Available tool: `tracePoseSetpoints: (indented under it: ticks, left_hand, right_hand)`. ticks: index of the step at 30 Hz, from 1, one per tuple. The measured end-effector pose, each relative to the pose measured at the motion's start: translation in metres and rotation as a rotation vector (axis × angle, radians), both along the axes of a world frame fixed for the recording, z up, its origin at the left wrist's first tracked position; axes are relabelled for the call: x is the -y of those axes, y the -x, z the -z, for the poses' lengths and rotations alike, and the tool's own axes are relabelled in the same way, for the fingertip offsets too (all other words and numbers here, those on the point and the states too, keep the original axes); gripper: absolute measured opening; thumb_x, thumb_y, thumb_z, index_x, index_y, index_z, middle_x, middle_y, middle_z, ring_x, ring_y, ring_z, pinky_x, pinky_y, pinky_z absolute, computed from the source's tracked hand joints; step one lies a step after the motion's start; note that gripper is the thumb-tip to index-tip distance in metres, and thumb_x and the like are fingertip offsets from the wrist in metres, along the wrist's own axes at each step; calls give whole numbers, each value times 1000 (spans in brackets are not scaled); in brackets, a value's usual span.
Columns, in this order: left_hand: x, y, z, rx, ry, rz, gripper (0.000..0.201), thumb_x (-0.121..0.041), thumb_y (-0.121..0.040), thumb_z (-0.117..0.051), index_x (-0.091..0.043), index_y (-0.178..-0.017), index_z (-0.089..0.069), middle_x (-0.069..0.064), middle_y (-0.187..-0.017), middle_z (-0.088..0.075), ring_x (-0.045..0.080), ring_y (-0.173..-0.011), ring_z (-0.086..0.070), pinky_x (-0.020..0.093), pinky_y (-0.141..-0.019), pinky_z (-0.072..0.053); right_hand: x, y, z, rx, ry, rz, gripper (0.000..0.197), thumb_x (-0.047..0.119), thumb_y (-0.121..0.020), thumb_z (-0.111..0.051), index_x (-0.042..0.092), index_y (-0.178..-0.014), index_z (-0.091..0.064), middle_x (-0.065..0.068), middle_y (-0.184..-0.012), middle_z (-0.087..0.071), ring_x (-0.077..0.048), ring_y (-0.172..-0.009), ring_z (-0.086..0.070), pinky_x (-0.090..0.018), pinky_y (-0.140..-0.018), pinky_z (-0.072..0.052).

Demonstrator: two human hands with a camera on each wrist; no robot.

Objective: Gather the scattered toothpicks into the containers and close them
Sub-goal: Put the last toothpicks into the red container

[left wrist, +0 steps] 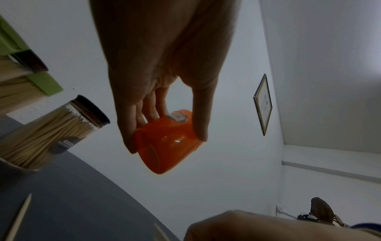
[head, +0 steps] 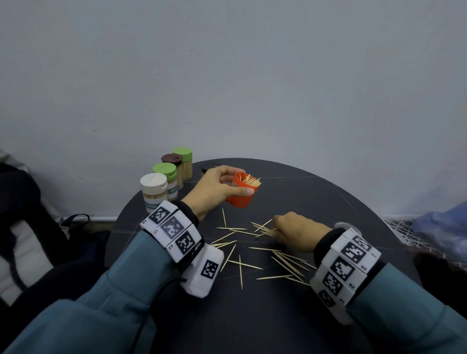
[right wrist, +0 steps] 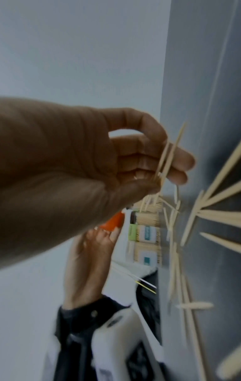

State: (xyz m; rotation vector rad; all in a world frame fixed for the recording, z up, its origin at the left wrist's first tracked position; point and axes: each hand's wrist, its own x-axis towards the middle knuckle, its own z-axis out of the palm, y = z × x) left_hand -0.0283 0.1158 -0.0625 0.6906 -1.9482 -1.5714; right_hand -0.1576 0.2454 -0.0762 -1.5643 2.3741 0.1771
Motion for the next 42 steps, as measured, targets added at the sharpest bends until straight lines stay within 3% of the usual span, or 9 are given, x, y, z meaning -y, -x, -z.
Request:
tracePoseSetpoints:
  ticks: [6, 16, 22, 27, 31, 33, 35, 39, 42]
  left_hand:
    - [0, 0, 1, 2, 0, 11, 54, -13, -76, -76, -15, -125, -56, 3, -122, -59, 11, -108, -54, 20, -74, -45]
    - [-1, 0, -1, -9, -11, 18, 54, -12, -76, -76, -14, -126, -55, 3, -121, -59, 10, -105, -55, 18, -71, -44]
    - [1, 0, 0, -9, -19, -1, 55, -12, -75, -77, -13, -126, -55, 4, -120, -60, 13, -108, -55, 21, -76, -47]
    - [-1, 2, 3, -1, -44, 13, 55, -12, -75, -77, -13, -125, -55, 2, -116, -60, 9, -101, -55, 21, -75, -47]
    - [-3, 4, 3, 6, -41, 39, 55, -15, -74, -78, -15, -124, -56, 1, -116, -61, 13, -108, -57, 24, -79, -48]
    - [-4, 3, 3, -8, -41, 39, 54, -14, -75, -78, -14, -124, -56, 2, -115, -62, 12, -104, -58, 21, -73, -46]
    - [-4, 3, 2, -24, -45, 38, 53, -14, -75, -77, -13, -124, -56, 2, -115, -63, 10, -102, -59, 19, -70, -45]
    - [-5, 2, 1, -34, -45, 44, 51, -12, -76, -77, -14, -122, -56, -1, -110, -64, 3, -93, -58, 10, -60, -45]
    - [-6, 3, 0, -24, -41, 57, 51, -14, -76, -77, -16, -122, -57, -1, -113, -63, 4, -96, -58, 15, -67, -44]
  right_hand:
    - [-4, 14, -6, 293, 125, 115, 18, 7, -95, -49, 0, -106, -60, 1, -70, -62, -8, -62, -59, -13, -58, -46]
    - [-6, 25, -28, 373, 142, 22, 12, 8, -90, -58, 0, -92, -67, 1, -70, -66, 2, -51, -61, -10, -56, -50]
    - [-6, 24, -62, 613, 332, -52, 15, 12, -95, -49, 10, -84, -58, 0, -78, -71, -7, -64, -68, -17, -62, -53]
    - [9, 15, -76, 756, 814, -39, 11, 9, -96, -47, 9, -88, -55, -9, -89, -71, -10, -76, -70, -19, -77, -53]
    - [28, 3, -67, 692, 1032, 35, 10, 19, -96, -49, 19, -87, -53, 9, -87, -72, -39, -91, -63, -44, -81, -47]
    - [34, -1, -56, 690, 1029, 58, 10, 21, -96, -50, 22, -87, -53, 8, -92, -72, -30, -87, -65, -36, -76, -46]
    - [36, -2, -44, 712, 989, 43, 5, 22, -93, -54, 23, -91, -57, 3, -98, -72, -15, -90, -67, -29, -85, -47]
    - [29, 5, -37, 746, 978, 24, 15, 20, -92, -57, 16, -103, -64, -2, -107, -70, -10, -100, -65, -21, -92, -47]
    - [23, 10, -37, 734, 965, 13, 18, 18, -94, -53, 14, -108, -64, 2, -112, -68, -5, -105, -62, -17, -94, -44]
